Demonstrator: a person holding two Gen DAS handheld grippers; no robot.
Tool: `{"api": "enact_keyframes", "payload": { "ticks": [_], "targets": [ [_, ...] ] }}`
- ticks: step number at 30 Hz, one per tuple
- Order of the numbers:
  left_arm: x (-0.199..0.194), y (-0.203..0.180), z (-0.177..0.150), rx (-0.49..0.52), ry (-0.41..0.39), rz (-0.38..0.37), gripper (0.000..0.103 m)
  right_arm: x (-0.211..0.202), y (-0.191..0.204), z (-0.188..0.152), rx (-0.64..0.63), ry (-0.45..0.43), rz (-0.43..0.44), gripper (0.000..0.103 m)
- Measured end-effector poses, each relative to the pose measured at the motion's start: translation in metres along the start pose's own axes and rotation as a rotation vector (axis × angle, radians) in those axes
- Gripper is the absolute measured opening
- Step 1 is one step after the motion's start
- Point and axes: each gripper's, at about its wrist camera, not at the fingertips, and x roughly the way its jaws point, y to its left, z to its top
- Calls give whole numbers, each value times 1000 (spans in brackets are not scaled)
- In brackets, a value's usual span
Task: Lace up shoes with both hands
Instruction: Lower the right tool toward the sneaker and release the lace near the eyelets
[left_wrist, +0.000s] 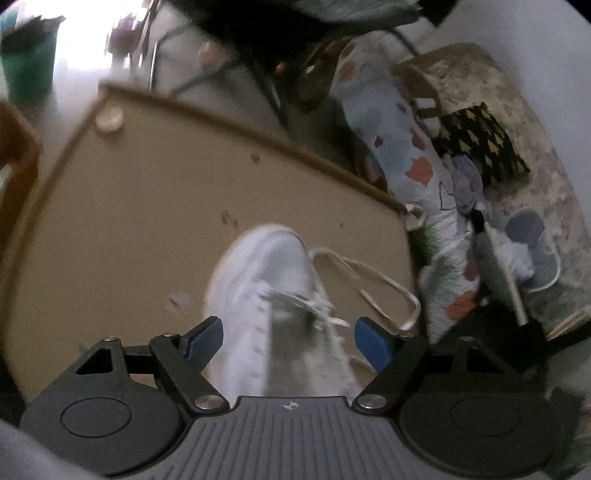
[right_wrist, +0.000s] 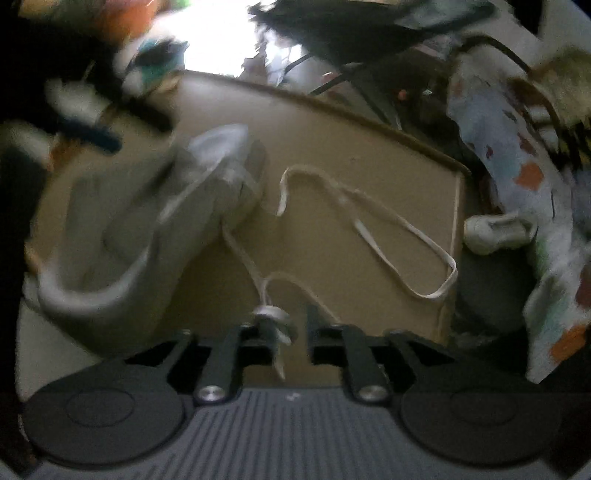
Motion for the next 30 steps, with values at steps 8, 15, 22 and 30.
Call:
{"api": "enact_keyframes", "payload": {
  "ticks": [8, 15, 22, 30],
  "targets": [
    [12, -8, 7, -145, -1, 49, 33, -29, -11, -4, 149, -120, 139, 31],
    [1, -19, 4, -236, 9, -17, 28, -35, -15, 1, 191, -184, 153, 27],
    [26, -27, -6, -290, 67, 37, 30, -36, -17, 8, 237, -233, 247, 28],
    [35, -10, -14, -411, -42, 30, 13, -22, -12, 8, 179, -165, 154, 31]
  ]
}}
